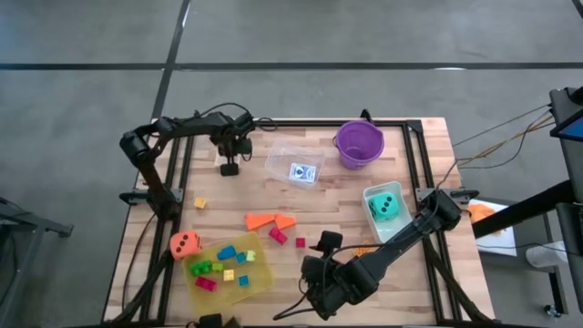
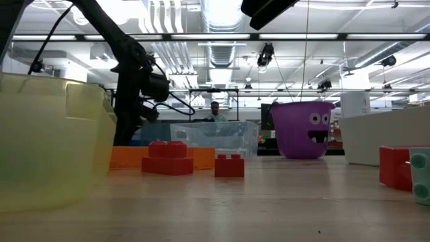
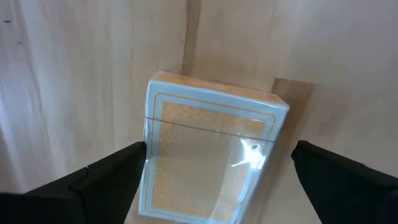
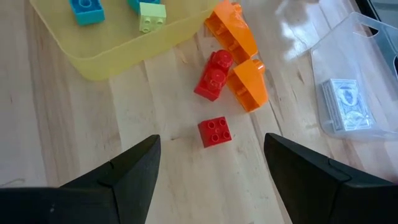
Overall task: Pick & Place Toys
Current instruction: Put the orange deck of cards into the transparent bin
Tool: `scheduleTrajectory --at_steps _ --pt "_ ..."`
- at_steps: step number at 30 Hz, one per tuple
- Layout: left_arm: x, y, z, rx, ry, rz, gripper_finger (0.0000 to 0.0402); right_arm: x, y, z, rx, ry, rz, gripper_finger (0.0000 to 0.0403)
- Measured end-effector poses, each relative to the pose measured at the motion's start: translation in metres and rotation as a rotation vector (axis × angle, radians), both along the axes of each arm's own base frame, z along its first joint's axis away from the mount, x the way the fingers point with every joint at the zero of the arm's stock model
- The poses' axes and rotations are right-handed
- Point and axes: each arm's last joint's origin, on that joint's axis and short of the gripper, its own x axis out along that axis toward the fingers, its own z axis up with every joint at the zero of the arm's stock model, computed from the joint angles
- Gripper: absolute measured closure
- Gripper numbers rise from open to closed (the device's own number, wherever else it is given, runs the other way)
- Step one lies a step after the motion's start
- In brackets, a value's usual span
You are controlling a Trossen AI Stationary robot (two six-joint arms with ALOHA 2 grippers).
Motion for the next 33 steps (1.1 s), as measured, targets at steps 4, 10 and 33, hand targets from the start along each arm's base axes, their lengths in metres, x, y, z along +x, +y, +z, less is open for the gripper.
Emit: scheduleTrajectory --at_steps 4,10,33 --pt "0.007 -0.019 -0.003 0.025 0.088 -0.064 0.0002 0.0 0.0 0.0 -0.009 0.005 0.013 0.0119" --pt "0.012 -0.041 -0.012 0.07 0.157 -0.167 0.0002 -0.001 0.002 0.001 -0.007 0.003 0.017 0.0119" --pt "0.021 -0.065 -0.019 0.049 0.125 -0.324 0.0003 -0.001 0.003 0.0 0.015 0.016 0.028 0.0119"
